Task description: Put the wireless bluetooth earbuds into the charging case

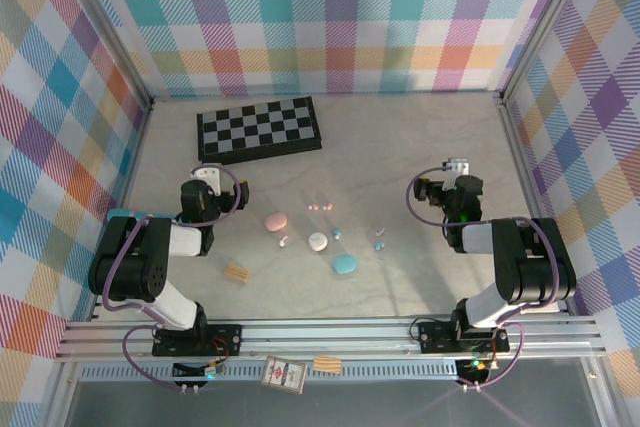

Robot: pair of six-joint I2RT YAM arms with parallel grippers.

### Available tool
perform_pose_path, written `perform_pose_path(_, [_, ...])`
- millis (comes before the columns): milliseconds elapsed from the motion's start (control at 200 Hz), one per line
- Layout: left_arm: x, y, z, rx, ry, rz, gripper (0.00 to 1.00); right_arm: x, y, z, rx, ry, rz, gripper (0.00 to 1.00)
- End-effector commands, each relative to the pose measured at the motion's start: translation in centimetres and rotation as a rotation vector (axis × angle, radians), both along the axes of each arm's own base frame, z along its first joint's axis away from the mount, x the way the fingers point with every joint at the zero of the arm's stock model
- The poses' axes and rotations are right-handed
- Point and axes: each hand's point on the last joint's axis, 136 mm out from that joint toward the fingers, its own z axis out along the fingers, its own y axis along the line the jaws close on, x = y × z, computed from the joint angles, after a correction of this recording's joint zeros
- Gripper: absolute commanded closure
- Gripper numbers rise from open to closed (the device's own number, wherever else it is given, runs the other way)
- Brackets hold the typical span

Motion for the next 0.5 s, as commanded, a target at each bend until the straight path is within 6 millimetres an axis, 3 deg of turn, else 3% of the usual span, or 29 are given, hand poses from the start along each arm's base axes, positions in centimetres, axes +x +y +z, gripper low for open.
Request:
perform_pose_path(0, [0.5,-0.4,1.3,-0.013,-0.029,-0.015,0.00,0.6,0.5,1.4,0.009,-0.006,0.029,0.01])
perform_pose_path(140, [0.5,-0.8,3.2,-0.005,0.002,-0.030,0.00,0.2,0.8,3.2,0.004,0.004,0.049,0.01])
perform_pose_path(260, [0.0,-1.4,5.4,0.036,-0.015,-0.028,0.00,-0.8,2.2,5.8,0.005,-0.007,0.110,0.01])
perform_pose_path(375, [-0.4,-3.0,8.2,0.040,-0.032,-0.048,0.00,-1.9,4.9,8.9,-0.023,-0.027,0.222,0.01])
perform_pose_path(500, [-1.0,-6.4,10.5,-0.010,0.003,-0.145,0.00,-3.9,9.5,11.4,-0.083,-0.036,0.417,0.01])
